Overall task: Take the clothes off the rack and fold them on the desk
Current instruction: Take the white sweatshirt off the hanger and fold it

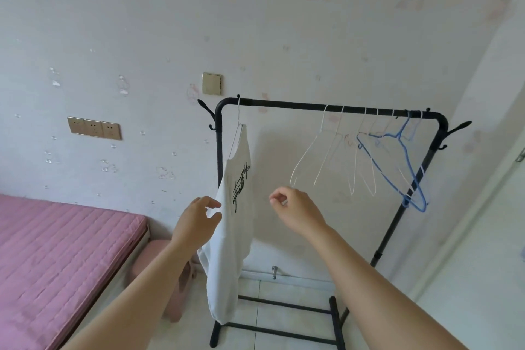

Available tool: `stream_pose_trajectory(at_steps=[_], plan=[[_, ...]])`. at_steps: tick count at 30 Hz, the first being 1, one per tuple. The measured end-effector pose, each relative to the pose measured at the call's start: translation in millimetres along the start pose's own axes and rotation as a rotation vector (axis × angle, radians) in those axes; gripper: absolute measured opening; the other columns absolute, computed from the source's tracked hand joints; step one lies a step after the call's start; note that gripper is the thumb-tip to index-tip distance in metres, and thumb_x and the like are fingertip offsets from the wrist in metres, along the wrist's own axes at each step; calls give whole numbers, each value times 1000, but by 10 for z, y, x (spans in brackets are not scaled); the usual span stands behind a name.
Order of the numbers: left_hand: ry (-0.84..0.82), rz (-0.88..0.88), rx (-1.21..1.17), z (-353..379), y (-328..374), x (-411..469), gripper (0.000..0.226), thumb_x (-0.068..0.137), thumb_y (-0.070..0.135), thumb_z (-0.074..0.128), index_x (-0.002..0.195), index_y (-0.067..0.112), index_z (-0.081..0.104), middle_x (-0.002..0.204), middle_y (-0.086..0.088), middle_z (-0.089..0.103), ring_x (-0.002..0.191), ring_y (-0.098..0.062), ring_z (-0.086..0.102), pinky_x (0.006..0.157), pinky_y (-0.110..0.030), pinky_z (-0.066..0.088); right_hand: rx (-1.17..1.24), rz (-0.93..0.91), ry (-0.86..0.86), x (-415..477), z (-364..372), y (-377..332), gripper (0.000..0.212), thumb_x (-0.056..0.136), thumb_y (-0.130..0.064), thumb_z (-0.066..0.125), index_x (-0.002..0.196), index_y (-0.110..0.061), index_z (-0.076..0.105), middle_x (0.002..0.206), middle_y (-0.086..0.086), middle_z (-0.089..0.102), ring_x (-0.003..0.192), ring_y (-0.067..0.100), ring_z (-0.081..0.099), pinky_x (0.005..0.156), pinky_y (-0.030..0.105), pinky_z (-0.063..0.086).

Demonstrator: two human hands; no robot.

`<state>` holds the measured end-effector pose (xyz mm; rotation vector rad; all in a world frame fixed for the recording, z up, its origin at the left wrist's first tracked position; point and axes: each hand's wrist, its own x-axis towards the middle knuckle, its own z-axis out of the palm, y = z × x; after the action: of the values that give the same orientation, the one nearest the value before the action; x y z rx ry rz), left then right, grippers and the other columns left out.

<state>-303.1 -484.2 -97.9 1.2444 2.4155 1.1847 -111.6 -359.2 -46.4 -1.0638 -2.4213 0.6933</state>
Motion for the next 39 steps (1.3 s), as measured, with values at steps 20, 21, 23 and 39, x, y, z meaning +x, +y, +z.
stream_pose_trajectory(at_steps=[20,21,23,39], plan=[[-220,-25,-247,261,-462,2500,46,101,14,30,148,16,27,92,20,47,98,-16,48,74,-25,38,133,127,57,2814,619,-445,34,101,-16,36,132,-12,49,134,4,52,118,17,50,83,20,34],[-249,-22,-249,299,-481,2559,48,101,13,31,149,18,25,94,21,47,100,-15,48,75,-23,39,154,136,51,2910,649,-431,35,100,-18,39,134,-11,48,135,5,52,119,18,50,84,20,34],[-321,-52,-287,420,-524,2692,51,100,12,31,150,21,25,127,9,52,122,-17,47,98,-27,40,203,150,20,3123,727,-402,41,99,-26,44,137,-11,44,137,5,51,121,18,50,88,23,36],[-578,-10,-400,938,-442,3383,25,98,21,48,120,25,59,117,7,61,93,-9,60,77,-24,49,247,194,285,3760,947,-265,24,98,-33,48,112,-18,60,77,-10,54,66,1,51,59,13,36]])
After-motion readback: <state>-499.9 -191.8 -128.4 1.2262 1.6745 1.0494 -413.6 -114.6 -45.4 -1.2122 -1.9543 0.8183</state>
